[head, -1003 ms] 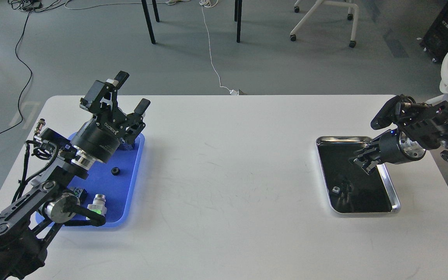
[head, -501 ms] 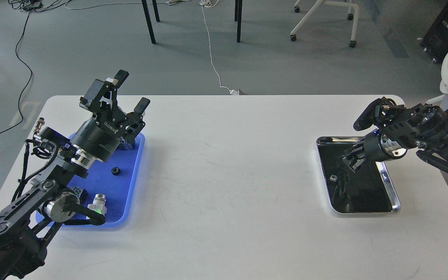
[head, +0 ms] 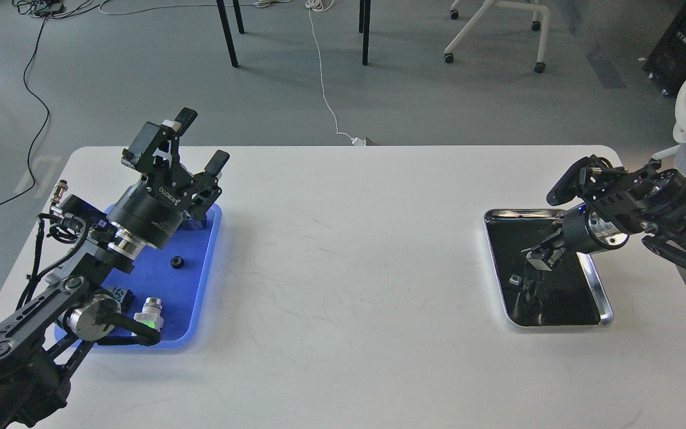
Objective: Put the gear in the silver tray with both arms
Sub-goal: 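Carry the gear with the right gripper into the silver tray and release, then lift the right gripper away and move the left gripper to the blue tray, then grasp a second black gear in the blue tray with the left gripper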
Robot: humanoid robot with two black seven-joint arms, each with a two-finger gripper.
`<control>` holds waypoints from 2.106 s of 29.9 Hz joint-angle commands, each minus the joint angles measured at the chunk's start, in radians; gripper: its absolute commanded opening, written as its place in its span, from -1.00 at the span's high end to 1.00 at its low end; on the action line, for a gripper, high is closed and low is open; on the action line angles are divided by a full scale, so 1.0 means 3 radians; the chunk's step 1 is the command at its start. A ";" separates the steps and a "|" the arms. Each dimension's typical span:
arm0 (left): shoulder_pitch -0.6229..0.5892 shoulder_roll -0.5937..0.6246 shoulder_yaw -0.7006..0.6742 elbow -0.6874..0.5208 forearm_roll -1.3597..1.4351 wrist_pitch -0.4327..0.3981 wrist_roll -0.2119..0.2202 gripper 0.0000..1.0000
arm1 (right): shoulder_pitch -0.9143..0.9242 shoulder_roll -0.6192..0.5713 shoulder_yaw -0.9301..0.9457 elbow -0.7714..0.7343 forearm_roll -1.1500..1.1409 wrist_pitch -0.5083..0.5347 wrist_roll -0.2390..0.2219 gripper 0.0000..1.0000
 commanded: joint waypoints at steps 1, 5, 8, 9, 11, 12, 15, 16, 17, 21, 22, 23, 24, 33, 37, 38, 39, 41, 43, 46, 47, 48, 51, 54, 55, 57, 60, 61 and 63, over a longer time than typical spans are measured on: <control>0.0004 0.0011 -0.0027 -0.0001 -0.0005 0.0017 0.0000 -0.96 | 0.0042 -0.0050 0.0104 0.0026 0.0070 -0.0005 0.0000 -0.92; 0.0004 0.0072 -0.0032 -0.0001 -0.0005 0.0007 0.0000 -0.96 | -0.0004 -0.0183 0.0696 0.0153 0.0575 0.0025 0.0000 -0.96; 0.0009 0.0108 -0.0022 -0.0001 0.0021 -0.0003 0.0000 -0.96 | -0.0126 -0.0219 0.0891 0.0205 0.1423 0.0020 0.0000 -0.96; 0.0009 0.0133 -0.0007 -0.0001 0.0031 -0.0003 0.0000 -0.96 | -0.0192 -0.0214 0.0922 0.0205 0.1775 0.0005 0.0000 -0.96; 0.0009 0.0199 0.0024 -0.0001 0.0062 -0.0003 0.0000 -0.96 | -0.0300 -0.0189 0.0999 0.0210 0.2495 0.0010 0.0000 -0.96; 0.0009 0.0230 0.0029 -0.0011 0.0112 -0.0008 0.0000 -0.96 | -0.0366 -0.0168 0.1030 0.0210 0.2864 0.0010 0.0000 -0.96; -0.0001 0.0327 0.0039 -0.0108 0.0546 -0.0024 0.0000 -0.96 | -0.0601 -0.0051 0.1167 0.0225 0.3989 0.0010 0.0000 -0.96; -0.0001 0.0368 0.0039 -0.0134 0.0760 -0.0059 0.0000 -0.96 | -0.0678 0.0005 0.1244 0.0235 0.4327 0.0020 0.0000 -0.96; -0.0011 0.0409 0.0039 -0.0149 0.0955 -0.0110 0.0000 -0.96 | -0.0750 0.0052 0.1310 0.0240 0.4578 0.0035 0.0000 -0.96; -0.0077 0.0644 0.0039 -0.0160 0.1895 -0.0417 0.0000 -0.96 | -0.1005 0.0169 0.1607 0.0266 0.5168 0.0056 0.0000 -0.96; -0.0113 0.0726 0.0044 -0.0165 0.2186 -0.0473 0.0000 -0.96 | -0.1067 0.0195 0.1674 0.0296 0.5209 0.0056 0.0000 -0.96; -0.0149 0.0802 0.0060 -0.0180 0.2477 -0.0519 0.0000 -0.96 | -0.1128 0.0205 0.1735 0.0322 0.5220 0.0056 0.0000 -0.96; -0.0184 0.0879 0.0105 -0.0190 0.2718 -0.0540 0.0000 -0.96 | -0.1174 0.0205 0.1776 0.0337 0.5220 0.0056 0.0000 -0.97; -0.1456 0.1396 0.1704 -0.0017 0.4668 -0.0423 0.0000 -0.95 | -0.1251 0.0205 0.1822 0.0368 0.5215 0.0056 0.0000 -0.96; -0.1810 0.1274 0.2237 0.0295 0.4849 -0.0295 0.0000 -0.90 | -0.1251 0.0200 0.1817 0.0368 0.5209 0.0056 0.0000 -0.96; -0.1882 0.1223 0.2314 0.0376 0.4849 -0.0295 0.0000 -0.89 | -0.1251 0.0200 0.1817 0.0368 0.5209 0.0056 0.0000 -0.97; -0.1933 0.1192 0.2365 0.0443 0.4849 -0.0290 0.0000 -0.88 | -0.1251 0.0190 0.1817 0.0368 0.5209 0.0056 0.0000 -0.97; -0.1985 0.1156 0.2452 0.0596 0.4849 -0.0290 0.0000 -0.79 | -0.1251 0.0180 0.1817 0.0368 0.5209 0.0056 0.0000 -0.96; -0.1990 0.1141 0.2549 0.0694 0.4849 -0.0290 0.0000 -0.69 | -0.1251 0.0165 0.1817 0.0368 0.5209 0.0056 0.0000 -0.96; -0.1985 0.1151 0.2662 0.0720 0.4849 -0.0290 0.0000 -0.55 | -0.1251 0.0154 0.1822 0.0368 0.5209 0.0056 0.0000 -0.96; -0.1985 0.1156 0.2698 0.0720 0.4849 -0.0290 0.0000 -0.49 | -0.1251 0.0154 0.1822 0.0363 0.5209 0.0056 0.0000 -0.97; -0.1975 0.1161 0.2713 0.0720 0.4849 -0.0290 0.0000 -0.43 | -0.1251 0.0154 0.1822 0.0363 0.5209 0.0056 0.0000 -0.96; -0.1964 0.1161 0.2724 0.0730 0.4849 -0.0290 0.0000 -0.31 | -0.1251 0.0154 0.1822 0.0363 0.5209 0.0056 0.0000 -0.96; -0.1959 0.1146 0.2724 0.0781 0.4849 -0.0290 0.0000 -0.23 | -0.1251 0.0159 0.1822 0.0363 0.5209 0.0056 0.0000 -0.97; -0.1959 0.1146 0.2724 0.0791 0.4849 -0.0290 0.0000 -0.20 | -0.1251 0.0154 0.1822 0.0368 0.5209 0.0056 0.0000 -0.96; -0.1959 0.1141 0.2724 0.0827 0.4849 -0.0290 0.0000 -0.03 | -0.1251 0.0154 0.1822 0.0368 0.5209 0.0056 0.0000 -0.97; -0.1959 0.1135 0.2724 0.0888 0.4849 -0.0285 0.0000 0.06 | -0.1251 0.0154 0.1822 0.0368 0.5209 0.0056 0.0000 -0.97; -0.1959 0.1135 0.2724 0.0889 0.4849 -0.0285 0.0000 0.06 | -0.1256 0.0154 0.1822 0.0368 0.5209 0.0056 0.0000 -0.97; -0.1954 0.1130 0.2734 0.0894 0.4849 -0.0285 0.0000 0.06 | -0.1256 0.0154 0.1822 0.0368 0.5209 0.0056 0.0000 -0.96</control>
